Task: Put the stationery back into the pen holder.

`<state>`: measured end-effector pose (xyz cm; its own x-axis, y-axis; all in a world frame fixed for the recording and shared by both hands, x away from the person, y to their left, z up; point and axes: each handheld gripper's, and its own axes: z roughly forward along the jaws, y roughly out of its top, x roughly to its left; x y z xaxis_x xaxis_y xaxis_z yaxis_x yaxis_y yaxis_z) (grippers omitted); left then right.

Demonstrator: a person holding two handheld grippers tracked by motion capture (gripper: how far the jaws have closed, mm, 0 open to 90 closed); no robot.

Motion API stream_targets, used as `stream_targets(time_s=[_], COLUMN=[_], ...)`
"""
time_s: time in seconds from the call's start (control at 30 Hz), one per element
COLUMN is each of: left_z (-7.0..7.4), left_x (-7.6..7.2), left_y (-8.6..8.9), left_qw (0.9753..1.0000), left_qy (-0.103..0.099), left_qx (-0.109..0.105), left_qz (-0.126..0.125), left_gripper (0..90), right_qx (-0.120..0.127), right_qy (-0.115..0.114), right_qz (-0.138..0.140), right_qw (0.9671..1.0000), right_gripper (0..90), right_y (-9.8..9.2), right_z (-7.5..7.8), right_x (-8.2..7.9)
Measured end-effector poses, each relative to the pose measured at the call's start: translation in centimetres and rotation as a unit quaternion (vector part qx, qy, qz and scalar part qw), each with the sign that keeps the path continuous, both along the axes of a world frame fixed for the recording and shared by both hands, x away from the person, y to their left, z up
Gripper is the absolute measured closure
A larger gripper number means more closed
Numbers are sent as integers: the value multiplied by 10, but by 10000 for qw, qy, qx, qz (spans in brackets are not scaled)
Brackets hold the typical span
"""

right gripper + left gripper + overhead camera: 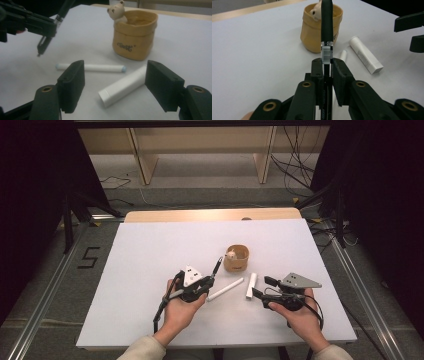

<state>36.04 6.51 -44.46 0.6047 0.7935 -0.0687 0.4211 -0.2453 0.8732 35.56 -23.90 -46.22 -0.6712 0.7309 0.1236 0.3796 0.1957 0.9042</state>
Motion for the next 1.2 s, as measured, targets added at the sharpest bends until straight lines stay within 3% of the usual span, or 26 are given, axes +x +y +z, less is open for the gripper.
stream_targets(time_s=[0.3, 0.53, 0.83, 1.2], left_z=[-2, -4, -3, -2], left_x=[-4, -6, -7, -7], left_y=[-13, -17, -20, -21], left_qw=[9998, 9996, 9995, 9994], left_qy=[-89, -105, -143, -190], left_qx=[-61, -94, -133, -157], left_qz=[-163, -232, -252, -250], left_gripper=[796, 796, 795, 795], right_qx=[402, 734, 935, 971], right_qy=[-44, -10, 227, 327], right_qz=[328, 431, 367, 357], right_qw=[9986, 9964, 9947, 9941], right_gripper=[391, 439, 548, 683], right_y=[42, 72, 83, 85], right_z=[15, 25, 25, 23], right_x=[17, 33, 39, 39])
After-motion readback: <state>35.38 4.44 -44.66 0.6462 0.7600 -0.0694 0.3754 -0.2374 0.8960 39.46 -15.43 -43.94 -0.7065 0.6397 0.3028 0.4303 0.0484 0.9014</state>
